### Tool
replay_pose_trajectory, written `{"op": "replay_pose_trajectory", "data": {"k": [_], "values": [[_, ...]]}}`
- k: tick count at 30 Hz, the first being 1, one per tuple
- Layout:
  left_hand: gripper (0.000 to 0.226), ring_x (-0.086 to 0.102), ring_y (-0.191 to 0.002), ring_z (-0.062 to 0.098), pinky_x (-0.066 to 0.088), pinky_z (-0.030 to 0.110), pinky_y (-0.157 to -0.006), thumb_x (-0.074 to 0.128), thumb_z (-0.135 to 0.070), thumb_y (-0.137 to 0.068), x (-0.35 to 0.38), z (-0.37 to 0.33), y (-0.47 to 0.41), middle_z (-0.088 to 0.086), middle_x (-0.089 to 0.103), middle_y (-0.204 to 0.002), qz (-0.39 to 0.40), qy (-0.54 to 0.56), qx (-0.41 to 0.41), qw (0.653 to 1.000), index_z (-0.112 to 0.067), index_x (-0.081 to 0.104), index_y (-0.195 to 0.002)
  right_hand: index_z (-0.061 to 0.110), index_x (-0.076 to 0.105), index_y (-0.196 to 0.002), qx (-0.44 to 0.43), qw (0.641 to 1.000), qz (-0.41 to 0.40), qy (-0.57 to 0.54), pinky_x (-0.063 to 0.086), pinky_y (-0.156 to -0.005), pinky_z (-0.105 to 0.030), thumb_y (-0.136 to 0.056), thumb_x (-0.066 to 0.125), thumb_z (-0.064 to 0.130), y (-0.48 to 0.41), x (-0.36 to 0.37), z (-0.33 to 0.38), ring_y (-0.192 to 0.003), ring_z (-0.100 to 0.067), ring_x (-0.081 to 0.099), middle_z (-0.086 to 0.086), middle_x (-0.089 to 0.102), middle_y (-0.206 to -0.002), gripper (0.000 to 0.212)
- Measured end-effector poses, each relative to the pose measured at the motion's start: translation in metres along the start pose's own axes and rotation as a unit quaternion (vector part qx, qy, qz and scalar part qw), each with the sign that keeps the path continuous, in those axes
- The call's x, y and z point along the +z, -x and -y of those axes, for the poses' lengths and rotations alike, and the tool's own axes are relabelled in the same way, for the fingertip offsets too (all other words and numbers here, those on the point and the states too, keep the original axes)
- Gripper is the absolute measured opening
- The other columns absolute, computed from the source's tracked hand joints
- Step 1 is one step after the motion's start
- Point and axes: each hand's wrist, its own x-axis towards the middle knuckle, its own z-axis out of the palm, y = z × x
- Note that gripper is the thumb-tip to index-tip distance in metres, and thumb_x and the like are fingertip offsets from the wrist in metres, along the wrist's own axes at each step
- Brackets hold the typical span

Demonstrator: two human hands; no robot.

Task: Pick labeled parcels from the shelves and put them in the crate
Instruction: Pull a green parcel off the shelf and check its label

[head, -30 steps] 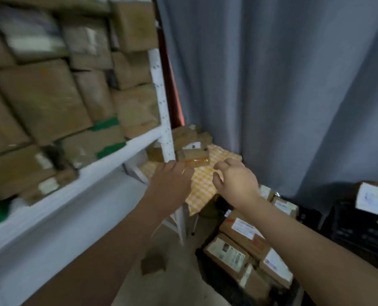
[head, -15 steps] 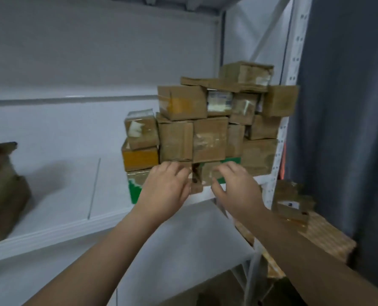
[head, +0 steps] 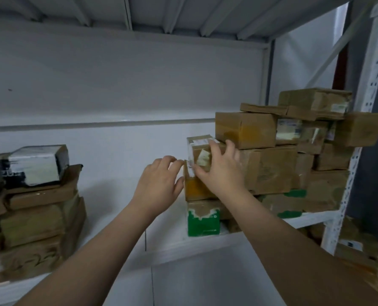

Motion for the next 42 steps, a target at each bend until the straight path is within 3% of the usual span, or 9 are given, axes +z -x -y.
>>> {"op": "replay_pose_trajectory", "data": {"k": [9, 13, 17, 22, 29, 33, 36, 38, 42], "values": [[0.04, 0.056, -0.108, 0.027, 0.048, 0.039, -0.088, 0.058, -0.029, -0.09, 0.02, 0.046, -0.002, 0.006, 0.056, -0.125, 0.006, 0.062, 0.016, 0.998, -0.016, 0.055, -0.127, 0.029, 0.036, -0.138, 0.068, 0.992, -0.1, 0.019, 0.033, -0.105, -0.039, -0.08, 0.06, 0.063, -0.022, 0.042, 0.021, -0.129, -0.029, 0.032, -0.011, 0.03, -0.144, 0.071], [0.062, 0.047, -0.123, 0.032, 0.045, 0.043, -0.095, 0.068, -0.026, -0.084, 0.015, 0.072, -0.007, 0.014, 0.042, -0.141, -0.039, 0.095, -0.001, 0.995, -0.016, 0.042, -0.139, 0.026, 0.048, -0.124, -0.049, 0.98, -0.157, -0.115, 0.033, -0.099, -0.032, -0.069, 0.08, 0.039, -0.01, 0.047, 0.018, -0.128, -0.024, 0.03, -0.004, 0.029, -0.142, 0.065], [0.098, 0.027, -0.137, 0.042, 0.032, 0.052, -0.104, 0.08, -0.028, -0.072, 0.008, 0.093, -0.012, 0.022, 0.017, -0.154, -0.072, 0.097, -0.027, 0.992, -0.029, 0.016, -0.146, 0.034, 0.039, -0.112, -0.174, 0.947, -0.077, -0.261, 0.036, -0.099, -0.028, -0.063, 0.083, 0.026, -0.001, 0.046, 0.014, -0.129, 0.0, 0.022, 0.026, 0.017, -0.131, 0.066], [0.12, 0.02, -0.14, 0.037, 0.038, 0.049, -0.101, 0.084, -0.028, -0.067, -0.001, 0.11, -0.008, 0.012, -0.005, -0.158, -0.046, 0.125, -0.026, 0.991, -0.046, -0.006, -0.143, 0.028, 0.038, -0.115, -0.313, 0.923, -0.05, -0.216, 0.027, -0.108, -0.041, -0.068, 0.082, 0.015, -0.009, 0.051, 0.01, -0.147, -0.011, 0.006, 0.009, 0.017, -0.151, 0.066], [0.099, 0.035, -0.12, 0.035, 0.036, 0.041, -0.102, 0.083, -0.009, -0.059, 0.002, 0.118, 0.002, 0.009, 0.028, -0.139, -0.156, 0.064, 0.005, 0.986, -0.021, 0.028, -0.141, 0.021, 0.034, -0.134, -0.386, 0.902, -0.118, -0.153, 0.009, -0.119, -0.022, -0.083, 0.053, 0.014, -0.023, 0.054, 0.011, -0.148, -0.017, 0.001, -0.004, 0.022, -0.147, 0.055], [0.084, 0.035, -0.129, 0.029, 0.033, 0.042, -0.106, 0.067, -0.042, -0.069, -0.005, 0.122, 0.01, 0.0, 0.024, -0.145, -0.14, 0.141, -0.007, 0.98, -0.031, 0.023, -0.14, 0.04, 0.026, -0.14, -0.283, 0.921, -0.018, -0.266, 0.02, -0.115, -0.022, -0.08, 0.069, 0.0, -0.023, 0.043, 0.016, -0.143, -0.002, 0.016, 0.011, 0.021, -0.152, 0.084], [0.087, 0.042, -0.128, 0.007, 0.045, 0.024, -0.098, 0.081, -0.035, -0.07, -0.021, 0.118, 0.017, -0.013, 0.028, -0.143, -0.136, 0.389, -0.115, 0.904, -0.05, 0.025, -0.134, 0.046, 0.036, -0.132, -0.132, 0.862, 0.012, -0.49, 0.039, -0.106, -0.023, -0.083, 0.069, 0.003, -0.018, 0.025, 0.024, -0.126, 0.004, 0.044, 0.022, 0.046, -0.134, 0.073], [0.076, 0.049, -0.116, -0.009, 0.047, 0.01, -0.084, 0.076, -0.012, -0.072, -0.027, 0.108, 0.018, -0.01, 0.041, -0.135, -0.172, 0.475, -0.16, 0.848, -0.035, 0.034, -0.132, 0.039, 0.042, -0.131, -0.102, 0.831, 0.013, -0.546, 0.046, -0.096, -0.017, -0.086, 0.064, 0.004, -0.018, 0.019, 0.032, -0.121, 0.005, 0.048, 0.021, 0.052, -0.127, 0.06], [0.052, 0.061, -0.102, 0.003, 0.05, 0.016, -0.082, 0.073, -0.023, -0.072, -0.028, 0.091, 0.019, 0.006, 0.058, -0.12, -0.283, 0.515, -0.239, 0.773, -0.024, 0.047, -0.117, 0.037, 0.055, -0.119, -0.058, 0.817, -0.001, -0.574, 0.053, -0.094, -0.033, -0.09, 0.063, 0.017, -0.02, 0.026, 0.051, -0.118, -0.008, 0.056, 0.012, 0.06, -0.124, 0.036]]}}
